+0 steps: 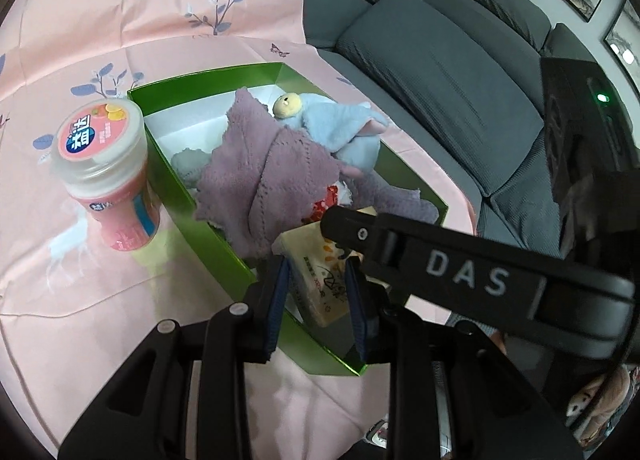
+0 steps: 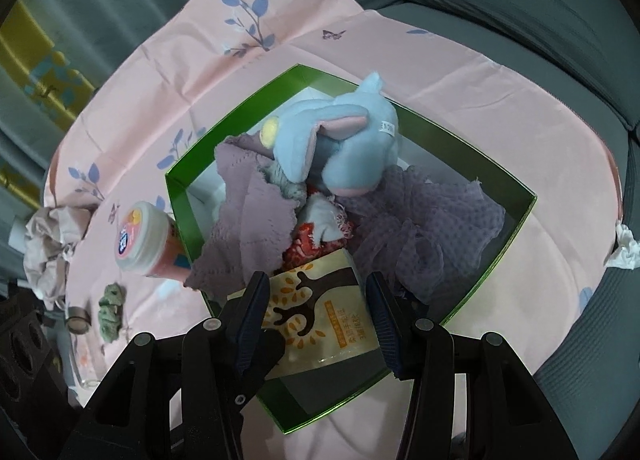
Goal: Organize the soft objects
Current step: 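Carry the tissue pack with the right tool into the green box, then open the right tool to release the tissue pack in the box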
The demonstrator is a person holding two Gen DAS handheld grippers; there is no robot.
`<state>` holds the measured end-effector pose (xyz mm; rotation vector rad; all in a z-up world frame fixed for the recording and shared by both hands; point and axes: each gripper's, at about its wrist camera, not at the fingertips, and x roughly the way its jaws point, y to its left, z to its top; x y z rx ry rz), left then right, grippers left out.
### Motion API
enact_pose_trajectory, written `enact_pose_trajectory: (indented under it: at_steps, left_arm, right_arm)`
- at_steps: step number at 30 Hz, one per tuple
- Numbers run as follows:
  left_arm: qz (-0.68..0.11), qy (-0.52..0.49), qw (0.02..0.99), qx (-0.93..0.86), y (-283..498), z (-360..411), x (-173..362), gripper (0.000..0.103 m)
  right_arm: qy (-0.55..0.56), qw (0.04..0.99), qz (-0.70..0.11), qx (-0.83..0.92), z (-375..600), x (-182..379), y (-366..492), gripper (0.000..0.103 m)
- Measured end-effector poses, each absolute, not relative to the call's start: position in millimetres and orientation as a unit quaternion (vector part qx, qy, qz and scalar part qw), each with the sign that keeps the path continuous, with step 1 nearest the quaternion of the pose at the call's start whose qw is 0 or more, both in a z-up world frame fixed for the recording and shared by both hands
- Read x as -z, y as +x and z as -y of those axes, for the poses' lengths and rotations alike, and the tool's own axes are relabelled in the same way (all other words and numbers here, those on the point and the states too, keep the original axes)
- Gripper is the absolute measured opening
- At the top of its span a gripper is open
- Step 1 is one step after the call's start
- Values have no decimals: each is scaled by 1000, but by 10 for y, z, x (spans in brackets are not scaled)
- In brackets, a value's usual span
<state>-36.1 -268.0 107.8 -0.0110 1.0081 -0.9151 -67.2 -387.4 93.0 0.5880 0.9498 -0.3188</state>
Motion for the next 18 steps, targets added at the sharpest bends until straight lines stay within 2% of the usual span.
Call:
enact_pose_trajectory:
  at_steps: [3, 5, 6, 7, 11, 13, 18]
  left_arm:
    - [-459, -10, 777, 431, -407, 2614, -1156, 30]
    - [-451, -14, 779, 435, -445, 2553, -1222, 38]
    - [-445, -16, 783, 435, -465, 2503, -1264, 46]
    - [-440, -17, 786, 433, -478, 2462, -1298, 53]
    - [-414, -22, 804, 426, -518, 2202, -1464, 69]
    - [-398, -22, 819, 414, -526, 2047, -1527, 83]
    - [-371, -13, 861, 347, -483, 1586, -1596, 93]
  right_arm:
    - [275, 838, -446, 151, 3865, -951, -680, 54]
    - [271, 842, -441, 149, 3842, -989, -684, 60]
    - [269, 845, -438, 148, 3828, -1008, -688, 64]
    - [266, 849, -433, 145, 3804, -1040, -699, 65]
    - [256, 860, -418, 139, 3714, -1147, -711, 69]
    - [248, 867, -410, 136, 3652, -1199, -713, 76]
    - [226, 886, -390, 113, 3446, -1333, -696, 83]
